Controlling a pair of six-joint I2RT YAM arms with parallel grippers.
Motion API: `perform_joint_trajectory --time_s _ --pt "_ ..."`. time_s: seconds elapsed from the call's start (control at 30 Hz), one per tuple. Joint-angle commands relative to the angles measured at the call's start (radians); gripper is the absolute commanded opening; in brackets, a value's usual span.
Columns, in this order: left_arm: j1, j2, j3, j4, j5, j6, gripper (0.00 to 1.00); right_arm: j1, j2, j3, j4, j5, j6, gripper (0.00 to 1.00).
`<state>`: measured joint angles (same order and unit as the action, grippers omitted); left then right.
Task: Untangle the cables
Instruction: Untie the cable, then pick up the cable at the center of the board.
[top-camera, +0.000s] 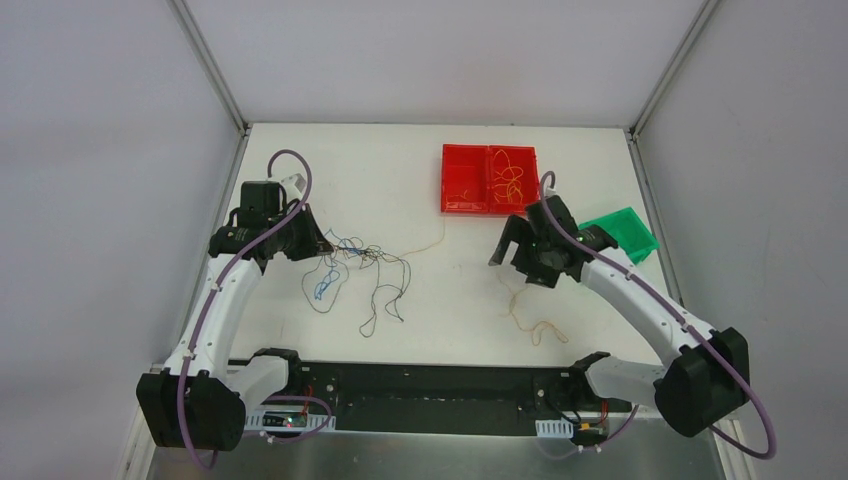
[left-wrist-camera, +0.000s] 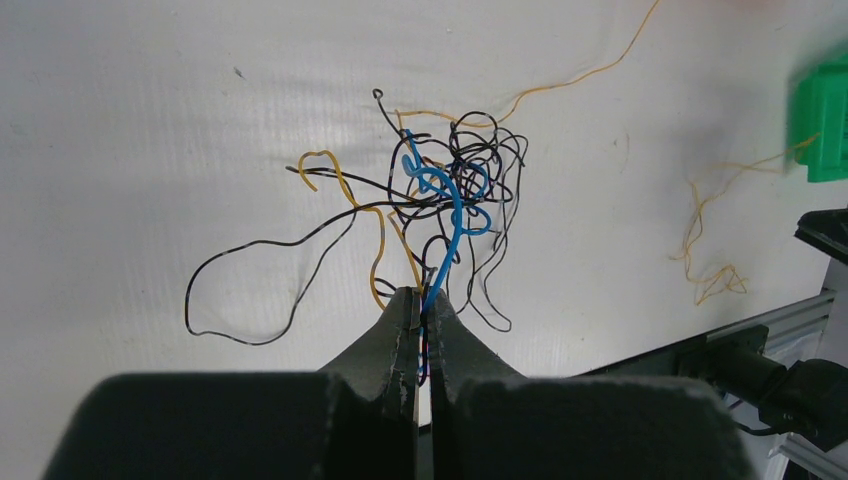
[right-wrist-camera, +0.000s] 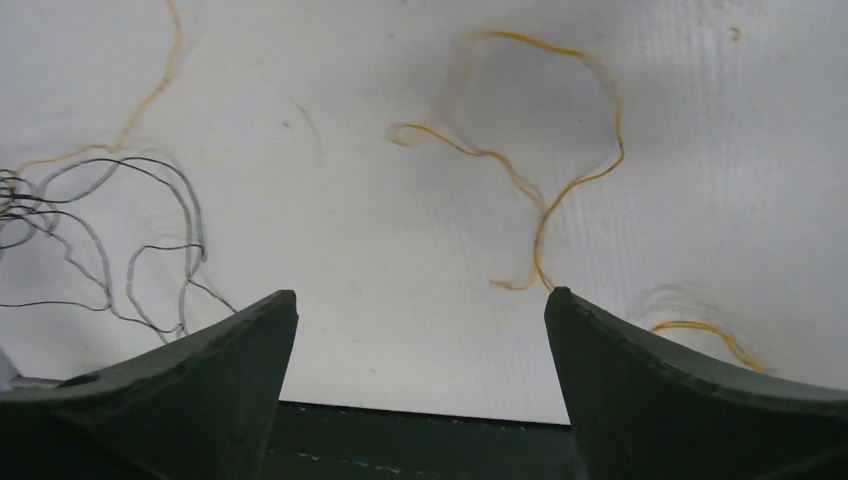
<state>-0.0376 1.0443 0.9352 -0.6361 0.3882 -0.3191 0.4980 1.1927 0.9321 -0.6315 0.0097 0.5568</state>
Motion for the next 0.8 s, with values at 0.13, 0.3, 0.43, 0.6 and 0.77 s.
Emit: perform_joint_trajectory --time_s 0.13,0.3,0.43,0.6,0.77 --pt "0.006 -0.002 0.014 -0.004 0.042 0.01 0.0 0.023 -0.087 0.007 -0.266 0.139 0.005 0.99" --pt "0.005 -0.01 0.011 -0.002 0.053 0.011 0.0 0.082 -0.107 -0.008 -0.432 0.309 0.227 0.99" --pt "0.006 -0.015 0.01 0.0 0.063 0.01 0.0 0.165 -0.16 -0.052 -0.528 0.362 0.405 0.99" --pt "0.007 -0.023 0.01 0.002 0.07 0.01 0.0 0.209 -0.29 -0.245 -0.382 0.262 0.512 0.99" --pt "0.006 -0.031 0.002 0.005 0.079 0.011 0.0 0.208 -0.42 -0.403 -0.261 0.328 0.57 0.99"
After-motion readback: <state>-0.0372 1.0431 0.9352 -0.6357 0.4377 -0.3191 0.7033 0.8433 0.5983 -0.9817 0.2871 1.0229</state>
